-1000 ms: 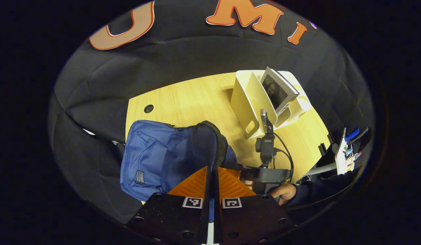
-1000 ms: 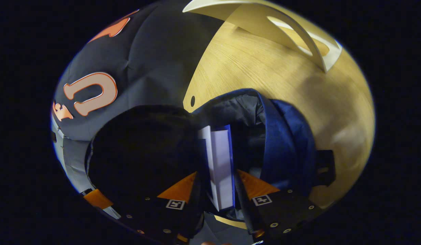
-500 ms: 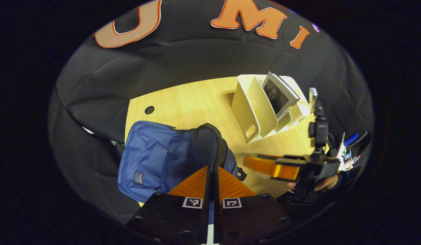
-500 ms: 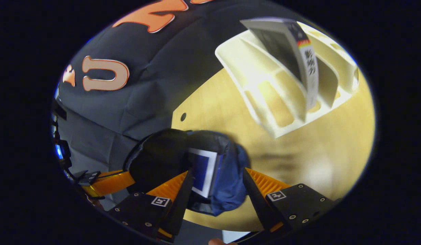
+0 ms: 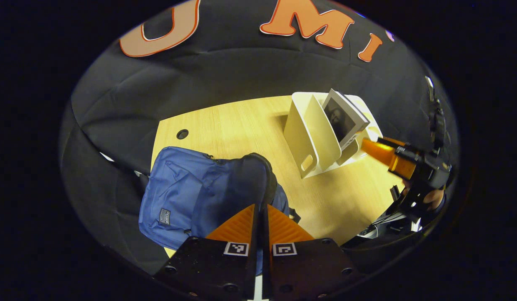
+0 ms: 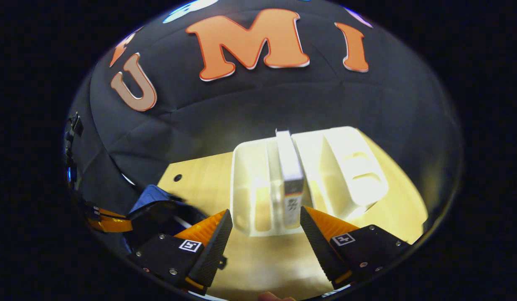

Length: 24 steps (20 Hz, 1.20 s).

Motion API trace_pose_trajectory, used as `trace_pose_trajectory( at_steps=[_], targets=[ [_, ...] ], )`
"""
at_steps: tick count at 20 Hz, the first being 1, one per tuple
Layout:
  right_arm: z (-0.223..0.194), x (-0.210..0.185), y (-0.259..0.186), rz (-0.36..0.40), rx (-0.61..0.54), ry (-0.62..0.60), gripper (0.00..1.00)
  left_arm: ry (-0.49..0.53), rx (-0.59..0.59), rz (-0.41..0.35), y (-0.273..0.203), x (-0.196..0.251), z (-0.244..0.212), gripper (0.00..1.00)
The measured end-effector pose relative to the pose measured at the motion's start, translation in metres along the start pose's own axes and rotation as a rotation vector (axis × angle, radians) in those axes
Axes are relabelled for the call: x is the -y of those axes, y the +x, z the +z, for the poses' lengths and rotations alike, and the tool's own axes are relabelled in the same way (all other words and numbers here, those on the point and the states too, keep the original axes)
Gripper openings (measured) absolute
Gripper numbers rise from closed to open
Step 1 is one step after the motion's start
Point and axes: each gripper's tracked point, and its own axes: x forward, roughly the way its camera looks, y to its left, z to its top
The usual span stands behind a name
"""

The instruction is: Open the schoolbag, grab two books from the bookshelf and put them into the schoolbag.

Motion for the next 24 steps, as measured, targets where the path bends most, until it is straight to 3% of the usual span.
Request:
trace_pose_trajectory(
  at_steps=[7, 12, 18, 19, 20, 23, 24],
  targets=[
    [0.068, 0.022, 0.026, -0.056, -0.019, -0.196, 0.97, -0.048, 0.038, -0.009, -0.005, -0.001, -0.009, 0.07],
    [0.064, 0.032, 0.076, -0.075, -0.125, -0.325, 0.98, -0.062, 0.067, 0.028, -0.016, -0.018, -0.015, 0.07],
    [0.038, 0.042, 0.115, -0.057, -0.329, -0.341, 0.93, -0.025, 0.081, 0.095, -0.034, -0.036, -0.01, 0.07],
    [0.036, 0.043, 0.121, -0.06, -0.343, -0.361, 0.88, -0.017, 0.081, 0.105, -0.037, -0.039, -0.007, 0.03],
    [0.033, 0.042, 0.124, -0.066, -0.36, -0.377, 0.86, -0.011, 0.081, 0.112, -0.039, -0.042, -0.004, 0.07],
    [0.029, 0.041, 0.135, -0.065, -0.405, -0.372, 0.71, 0.023, 0.083, 0.125, -0.048, -0.048, 0.004, 0.07],
    [0.027, 0.042, 0.137, -0.07, -0.416, -0.373, 0.6, 0.034, 0.082, 0.13, -0.05, -0.049, 0.007, 0.07]
  ],
)
